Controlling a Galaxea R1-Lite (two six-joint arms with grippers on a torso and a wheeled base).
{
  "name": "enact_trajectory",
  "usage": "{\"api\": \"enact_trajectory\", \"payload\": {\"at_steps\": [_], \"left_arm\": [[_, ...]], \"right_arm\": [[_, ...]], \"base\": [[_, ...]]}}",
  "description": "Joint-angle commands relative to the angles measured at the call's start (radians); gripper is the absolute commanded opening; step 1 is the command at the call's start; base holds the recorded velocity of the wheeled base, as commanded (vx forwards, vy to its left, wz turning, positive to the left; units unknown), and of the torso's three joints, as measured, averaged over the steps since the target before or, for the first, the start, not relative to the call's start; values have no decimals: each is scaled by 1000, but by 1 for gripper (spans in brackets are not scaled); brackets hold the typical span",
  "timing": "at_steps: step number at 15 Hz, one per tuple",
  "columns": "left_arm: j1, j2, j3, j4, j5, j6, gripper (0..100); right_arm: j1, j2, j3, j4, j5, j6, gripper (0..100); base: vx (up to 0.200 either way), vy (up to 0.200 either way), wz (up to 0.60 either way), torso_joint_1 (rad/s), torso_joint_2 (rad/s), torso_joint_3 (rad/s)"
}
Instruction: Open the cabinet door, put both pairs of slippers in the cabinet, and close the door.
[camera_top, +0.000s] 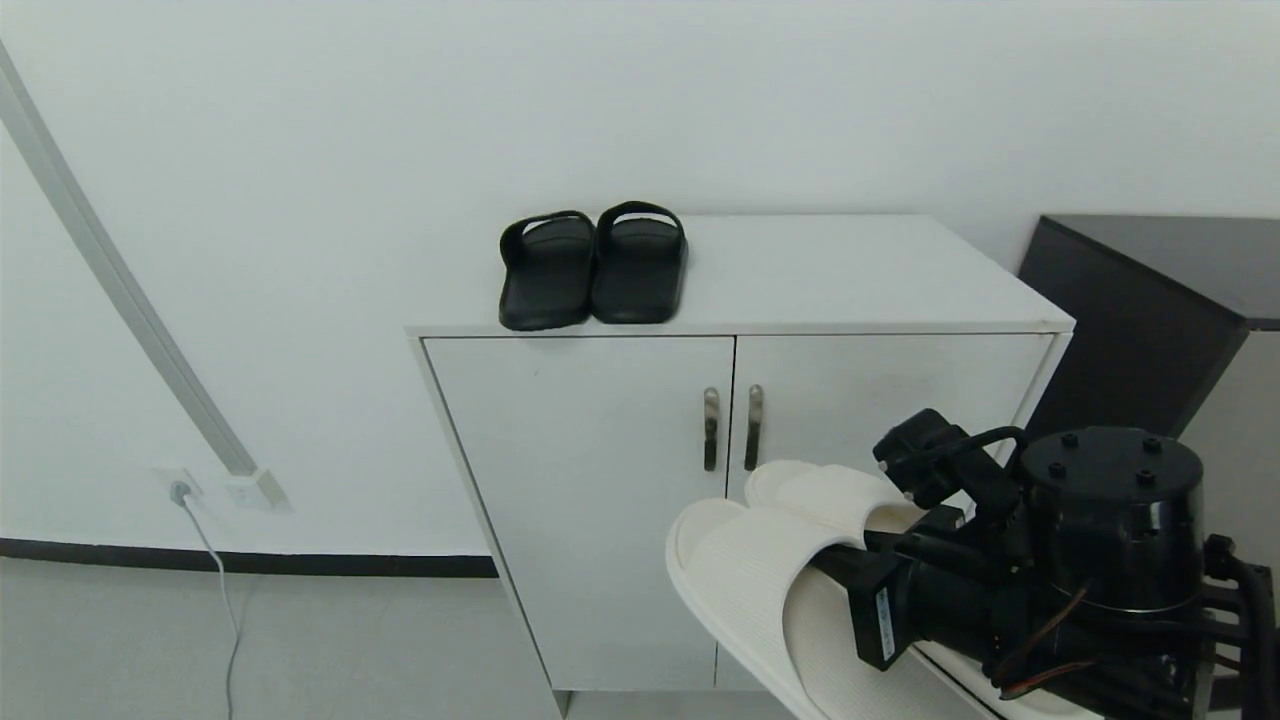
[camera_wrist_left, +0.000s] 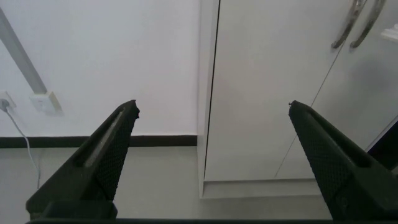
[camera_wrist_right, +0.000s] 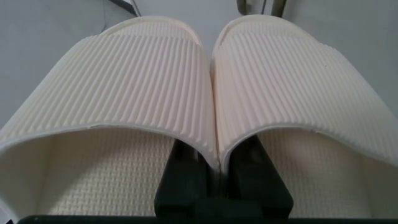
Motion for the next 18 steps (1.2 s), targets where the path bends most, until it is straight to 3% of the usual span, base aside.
{"api": "enact_trajectory", "payload": {"at_steps": [1, 8, 15, 18], "left_arm": [[0, 1, 0, 0, 0, 0, 100], [0, 1, 0, 0, -1, 0, 100], [0, 1, 0, 0, -1, 0, 100], [0, 1, 0, 0, -1, 0, 100]], "right_arm": [[1, 3, 4, -2, -1, -4, 0], [7, 1, 22, -14, 1, -5, 0], [12, 13, 24, -14, 2, -5, 0], [16, 13, 24, -14, 2, -5, 0]], "base": [[0, 0, 0, -154, 491, 320], [0, 0, 0, -136, 469, 341], [0, 0, 0, -44, 426, 379], [0, 0, 0, 1, 123, 115]]}}
